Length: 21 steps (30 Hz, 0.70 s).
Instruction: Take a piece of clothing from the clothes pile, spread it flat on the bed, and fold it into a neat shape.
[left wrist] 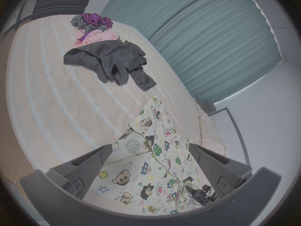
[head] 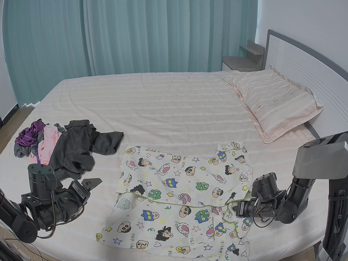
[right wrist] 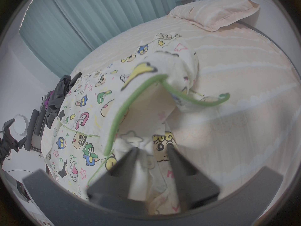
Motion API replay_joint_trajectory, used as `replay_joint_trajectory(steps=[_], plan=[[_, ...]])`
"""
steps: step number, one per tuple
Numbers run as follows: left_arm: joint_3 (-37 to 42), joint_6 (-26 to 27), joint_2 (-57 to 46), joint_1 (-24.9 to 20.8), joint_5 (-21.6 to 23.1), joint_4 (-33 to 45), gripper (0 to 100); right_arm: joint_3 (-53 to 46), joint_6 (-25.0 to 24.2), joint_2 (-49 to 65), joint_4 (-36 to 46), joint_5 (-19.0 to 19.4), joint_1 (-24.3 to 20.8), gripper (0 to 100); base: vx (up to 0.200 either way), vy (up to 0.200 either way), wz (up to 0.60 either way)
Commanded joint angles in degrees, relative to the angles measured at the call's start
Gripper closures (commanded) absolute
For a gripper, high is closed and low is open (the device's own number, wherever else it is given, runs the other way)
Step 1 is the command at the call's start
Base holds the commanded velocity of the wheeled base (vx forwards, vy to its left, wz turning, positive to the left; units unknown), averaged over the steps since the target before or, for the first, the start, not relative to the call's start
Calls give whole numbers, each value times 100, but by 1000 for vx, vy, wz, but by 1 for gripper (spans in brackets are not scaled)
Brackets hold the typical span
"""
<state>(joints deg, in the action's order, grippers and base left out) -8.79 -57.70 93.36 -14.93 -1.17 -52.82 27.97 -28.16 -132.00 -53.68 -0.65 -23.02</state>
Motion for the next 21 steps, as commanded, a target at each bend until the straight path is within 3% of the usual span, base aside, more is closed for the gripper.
replay_joint_trajectory(steps=[1,10,21], plan=[[18,-57,7,-1,3,-9,0,192,-40,-107,191,3,-142,100,0,0,0],[18,-119,-2,-1,20,-9,0,86,-278,25,208,3,-98,100,0,0,0],[18,-119,-2,-1,12,-18,0,-300,-251,992,235,-173,491,100,0,0,0]])
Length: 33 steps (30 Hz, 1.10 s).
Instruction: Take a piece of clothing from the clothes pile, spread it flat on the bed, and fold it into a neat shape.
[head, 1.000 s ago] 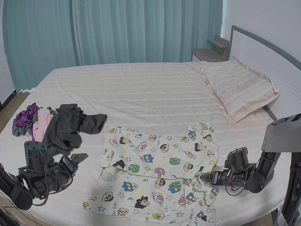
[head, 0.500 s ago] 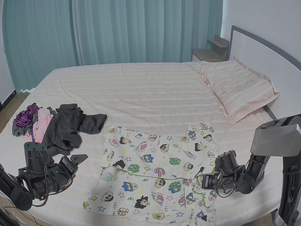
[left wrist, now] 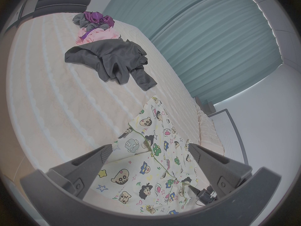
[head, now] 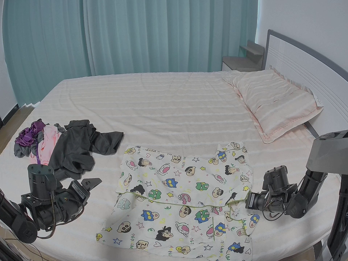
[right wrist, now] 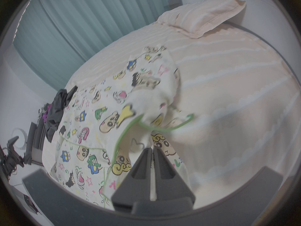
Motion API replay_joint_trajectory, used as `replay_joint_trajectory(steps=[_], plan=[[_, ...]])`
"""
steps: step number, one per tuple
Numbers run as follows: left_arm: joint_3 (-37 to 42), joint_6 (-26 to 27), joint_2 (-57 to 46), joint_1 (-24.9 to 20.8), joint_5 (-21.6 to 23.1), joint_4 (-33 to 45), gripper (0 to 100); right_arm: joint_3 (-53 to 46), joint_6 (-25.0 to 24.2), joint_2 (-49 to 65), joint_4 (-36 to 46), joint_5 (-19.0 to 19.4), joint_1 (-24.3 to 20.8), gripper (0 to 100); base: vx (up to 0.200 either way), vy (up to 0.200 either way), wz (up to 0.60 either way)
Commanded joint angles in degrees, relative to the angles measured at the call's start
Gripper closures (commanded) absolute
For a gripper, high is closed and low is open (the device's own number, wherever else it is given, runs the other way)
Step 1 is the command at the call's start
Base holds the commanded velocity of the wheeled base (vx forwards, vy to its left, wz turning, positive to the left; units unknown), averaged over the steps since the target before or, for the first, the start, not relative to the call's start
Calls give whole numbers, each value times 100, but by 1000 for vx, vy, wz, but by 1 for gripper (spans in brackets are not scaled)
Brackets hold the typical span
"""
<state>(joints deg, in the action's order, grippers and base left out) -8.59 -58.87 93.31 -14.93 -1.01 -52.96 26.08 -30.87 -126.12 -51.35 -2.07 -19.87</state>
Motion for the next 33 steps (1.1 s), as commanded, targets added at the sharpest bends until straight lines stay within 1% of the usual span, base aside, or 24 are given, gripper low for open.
replay_joint_trajectory(steps=[1,5,11,17,18,22,26,29,31,33], plan=[[-2,-2,3,-10,-4,-4,0,-138,28,492,11,-30,300,100,0,0,0],[-2,-2,3,-36,-4,-4,0,-147,107,527,28,-39,554,100,0,0,0],[-2,-2,12,-45,5,-4,0,-155,380,519,28,-39,941,100,0,0,0],[-2,-11,12,-45,13,-4,0,-349,476,369,-25,23,924,100,0,0,0],[-2,-11,12,-45,13,-4,0,-358,485,273,-33,23,906,0,0,0,0],[-2,-11,12,-45,13,-4,0,-428,485,211,-68,23,862,0,0,0,0],[7,-2,82,-45,22,5,0,-472,344,387,-297,-4,906,0,0,0,0],[7,-2,91,-45,57,5,0,-577,142,589,-464,-21,897,0,0,0,0],[42,-2,82,-97,163,5,0,-692,-165,826,-517,-39,739,0,0,0,0],[51,-2,74,-115,189,5,0,-727,-227,870,-517,-39,695,0,0,0,0]])
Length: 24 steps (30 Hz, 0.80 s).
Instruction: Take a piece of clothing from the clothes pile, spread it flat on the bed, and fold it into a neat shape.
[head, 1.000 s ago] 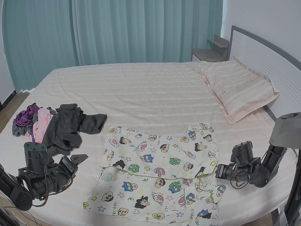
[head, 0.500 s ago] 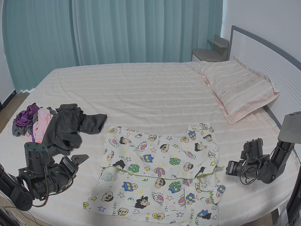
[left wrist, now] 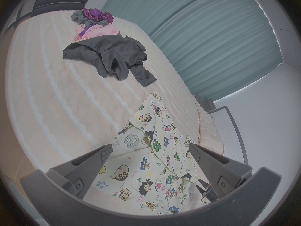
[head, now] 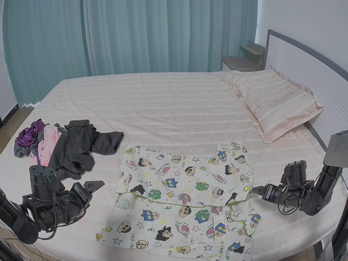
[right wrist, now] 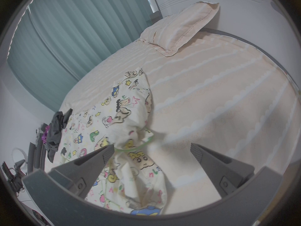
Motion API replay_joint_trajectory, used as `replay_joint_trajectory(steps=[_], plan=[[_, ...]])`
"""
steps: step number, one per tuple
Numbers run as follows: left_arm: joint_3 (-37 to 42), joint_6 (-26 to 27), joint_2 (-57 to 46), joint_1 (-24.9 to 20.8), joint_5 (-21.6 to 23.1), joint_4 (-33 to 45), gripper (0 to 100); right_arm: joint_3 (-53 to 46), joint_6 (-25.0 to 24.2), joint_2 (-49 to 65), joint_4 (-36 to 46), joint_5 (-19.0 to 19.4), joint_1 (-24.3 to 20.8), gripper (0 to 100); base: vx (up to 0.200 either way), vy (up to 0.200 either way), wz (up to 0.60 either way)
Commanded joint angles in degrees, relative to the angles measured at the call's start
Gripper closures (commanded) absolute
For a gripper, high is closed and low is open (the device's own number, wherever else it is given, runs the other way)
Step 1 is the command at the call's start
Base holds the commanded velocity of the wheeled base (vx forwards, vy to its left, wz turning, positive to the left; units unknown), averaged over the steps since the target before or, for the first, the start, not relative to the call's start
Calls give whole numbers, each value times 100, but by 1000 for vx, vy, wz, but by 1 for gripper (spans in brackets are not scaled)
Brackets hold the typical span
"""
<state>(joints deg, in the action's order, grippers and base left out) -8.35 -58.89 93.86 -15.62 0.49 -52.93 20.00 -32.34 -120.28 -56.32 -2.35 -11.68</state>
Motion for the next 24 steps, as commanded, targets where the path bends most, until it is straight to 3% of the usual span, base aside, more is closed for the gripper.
replay_joint_trajectory(steps=[1,11,20,24], plan=[[123,-8,1,-126,145,-7,0,-348,-492,497,-37,-11,-335,0,0,0,0],[281,-8,-34,-442,180,-7,0,-1201,-730,787,-520,139,-432,0,0,0,0],[325,-228,80,-592,189,2,0,-1359,-730,225,-1109,147,-511,0,-200,0,0],[317,-228,45,-600,162,-7,0,-1464,-738,154,-1470,139,-546,0,0,0,0]])
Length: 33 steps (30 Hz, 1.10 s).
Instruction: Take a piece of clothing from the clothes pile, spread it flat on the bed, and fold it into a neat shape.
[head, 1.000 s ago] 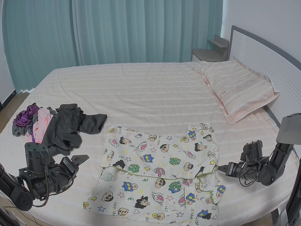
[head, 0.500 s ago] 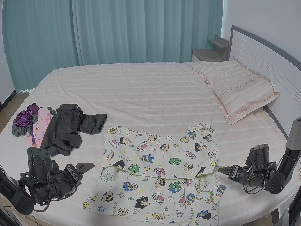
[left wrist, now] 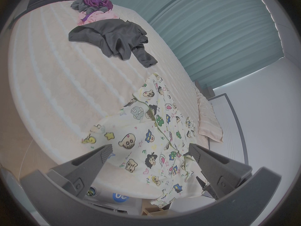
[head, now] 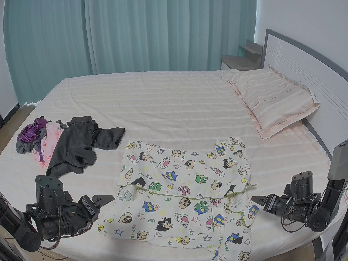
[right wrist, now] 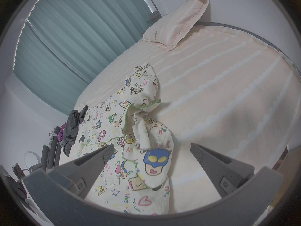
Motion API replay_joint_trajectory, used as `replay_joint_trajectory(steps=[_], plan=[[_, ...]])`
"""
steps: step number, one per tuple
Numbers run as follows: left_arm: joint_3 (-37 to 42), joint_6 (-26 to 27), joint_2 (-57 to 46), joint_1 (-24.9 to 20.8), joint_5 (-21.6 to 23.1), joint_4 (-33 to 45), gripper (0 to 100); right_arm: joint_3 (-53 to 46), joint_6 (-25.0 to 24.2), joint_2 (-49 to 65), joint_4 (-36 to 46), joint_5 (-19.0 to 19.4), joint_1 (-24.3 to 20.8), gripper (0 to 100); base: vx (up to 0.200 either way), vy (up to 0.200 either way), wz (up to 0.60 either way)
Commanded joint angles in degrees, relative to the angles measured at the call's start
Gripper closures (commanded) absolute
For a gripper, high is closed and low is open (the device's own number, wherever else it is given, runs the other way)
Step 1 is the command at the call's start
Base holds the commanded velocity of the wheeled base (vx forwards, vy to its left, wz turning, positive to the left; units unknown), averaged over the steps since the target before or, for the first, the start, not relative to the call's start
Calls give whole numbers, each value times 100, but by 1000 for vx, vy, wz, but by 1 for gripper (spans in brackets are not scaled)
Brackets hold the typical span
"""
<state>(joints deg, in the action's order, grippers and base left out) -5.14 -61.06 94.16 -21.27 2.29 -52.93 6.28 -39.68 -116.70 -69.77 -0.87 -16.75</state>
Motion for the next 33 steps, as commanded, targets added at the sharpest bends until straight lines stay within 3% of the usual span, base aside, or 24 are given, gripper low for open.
replay_joint_trajectory(steps=[1,8,12,18,29,33], plan=[[-48,-11,15,-26,-18,-7,0,-144,4,-204,-318,-10,-83,0,0,0,0],[-118,-46,23,18,-27,-15,0,-48,13,-213,-468,-28,-303,0,0,0,0],[-118,-46,15,18,-27,-7,0,110,-31,-257,-476,-10,-417,0,0,200,0],[-118,-46,32,27,-27,-7,0,190,-664,-362,-635,25,-470,0,0,200,0],[-268,-2,85,132,70,-15,0,75,-655,-582,-1162,-19,-443,0,0,200,0],[-611,51,516,123,158,11,0,58,-646,-503,-1162,-28,-452,0,0,0,0]])
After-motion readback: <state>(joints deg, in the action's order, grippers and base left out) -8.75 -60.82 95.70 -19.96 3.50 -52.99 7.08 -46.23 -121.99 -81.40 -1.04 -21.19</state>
